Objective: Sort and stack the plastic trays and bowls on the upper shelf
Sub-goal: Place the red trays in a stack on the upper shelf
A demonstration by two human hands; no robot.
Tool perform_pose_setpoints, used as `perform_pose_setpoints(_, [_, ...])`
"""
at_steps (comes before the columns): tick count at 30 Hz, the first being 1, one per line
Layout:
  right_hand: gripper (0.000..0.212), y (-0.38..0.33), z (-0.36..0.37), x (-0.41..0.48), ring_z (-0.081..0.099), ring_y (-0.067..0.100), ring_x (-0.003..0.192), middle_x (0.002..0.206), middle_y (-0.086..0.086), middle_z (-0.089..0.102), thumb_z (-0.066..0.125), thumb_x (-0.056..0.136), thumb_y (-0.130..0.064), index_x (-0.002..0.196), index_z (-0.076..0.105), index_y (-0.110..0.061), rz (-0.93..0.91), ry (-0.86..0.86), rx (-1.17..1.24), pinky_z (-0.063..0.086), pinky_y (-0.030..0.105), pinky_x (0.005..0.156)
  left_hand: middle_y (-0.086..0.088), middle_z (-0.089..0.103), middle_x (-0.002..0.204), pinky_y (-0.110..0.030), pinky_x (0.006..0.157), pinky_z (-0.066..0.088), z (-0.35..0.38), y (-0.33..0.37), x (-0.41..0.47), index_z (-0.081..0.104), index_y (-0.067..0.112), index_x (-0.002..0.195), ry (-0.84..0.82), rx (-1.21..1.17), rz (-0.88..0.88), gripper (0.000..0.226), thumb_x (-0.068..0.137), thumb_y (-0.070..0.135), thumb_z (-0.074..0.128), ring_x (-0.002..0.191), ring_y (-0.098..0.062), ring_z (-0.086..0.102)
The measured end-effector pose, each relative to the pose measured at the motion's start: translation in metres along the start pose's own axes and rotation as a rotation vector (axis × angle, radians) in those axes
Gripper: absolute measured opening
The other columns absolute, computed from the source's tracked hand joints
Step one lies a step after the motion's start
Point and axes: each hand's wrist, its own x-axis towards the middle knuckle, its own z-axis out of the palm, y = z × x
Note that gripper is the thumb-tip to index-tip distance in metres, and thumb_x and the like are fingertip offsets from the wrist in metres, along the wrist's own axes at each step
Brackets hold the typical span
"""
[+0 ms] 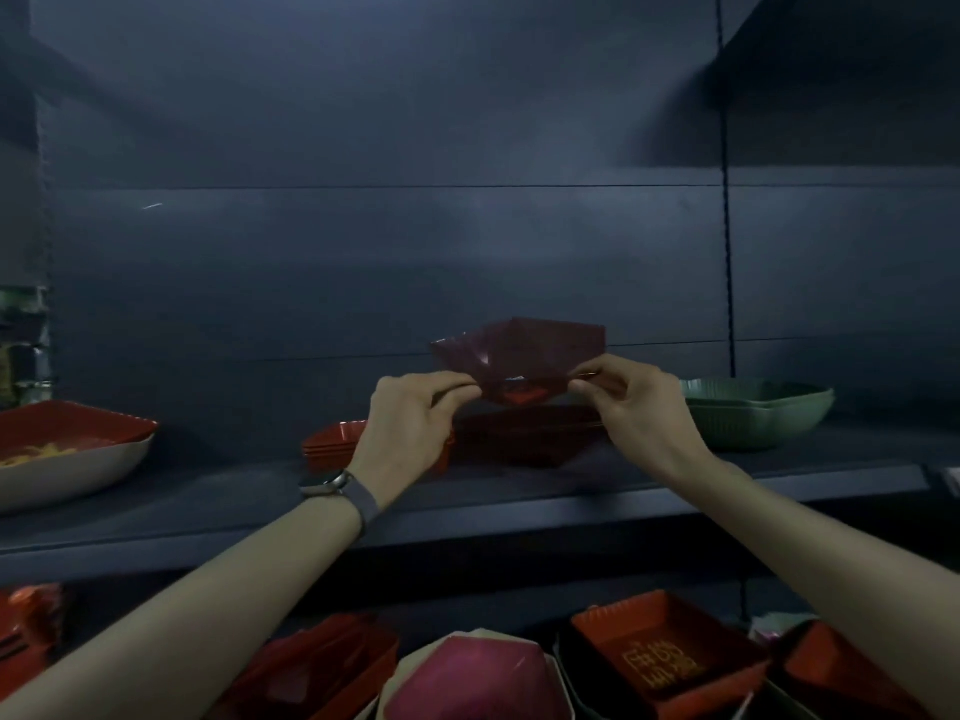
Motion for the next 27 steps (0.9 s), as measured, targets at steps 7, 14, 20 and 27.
perform_pose_setpoints(7, [0.005,0.042,-0.004,0.007,0.072,0.014,0.09,0.089,-0.003,0.078,0.075,0.098,-0.025,0.095,0.077,-0.022,0.088,-0.038,-0.037,0.056,0.036,0.086,0.005,0.082,0.103,-0.034,0.096,0.056,0.041,0.01,0.009,0.084,0.021,0.104,-0.113,0.08,-0.069,0.02,0.097,0.036,0.073,0.101,-0.017,0.076])
perform_pose_setpoints(14, [0.006,0.069,0.012,0.024,0.067,0.019,0.088,0.086,-0.003,0.072,0.071,0.1,-0.024,0.1,0.074,-0.019,0.152,-0.097,-0.118,0.043,0.027,0.078,-0.001,0.078,0.083,-0.035,0.087,0.053,0.067,0.007,0.008,0.083,0.017,0.094,-0.22,0.148,-0.143,0.025,0.102,0.033,0.066,0.084,-0.025,0.071])
perform_pose_setpoints(20, [0.01,0.083,0.009,0.017,0.062,0.018,0.092,0.095,0.001,0.071,0.069,0.102,-0.03,0.105,0.074,-0.021,0.228,-0.149,-0.149,0.039,0.024,0.079,0.001,0.072,0.071,-0.032,0.073,0.052,0.074,0.006,0.003,0.076,0.018,0.083,-0.279,0.176,-0.101,0.03,0.103,0.035,0.063,0.073,-0.023,0.068])
perform_pose_setpoints(27, [0.018,0.088,0.008,0.009,0.062,0.016,0.082,0.091,0.002,0.07,0.057,0.108,-0.034,0.11,0.071,-0.023,0.245,-0.266,-0.167,0.041,0.031,0.067,0.0,0.074,0.076,-0.029,0.079,0.053,0.074,0.009,-0.002,0.083,0.02,0.093,-0.403,0.192,-0.202,0.03,0.104,0.038,0.061,0.081,-0.024,0.072])
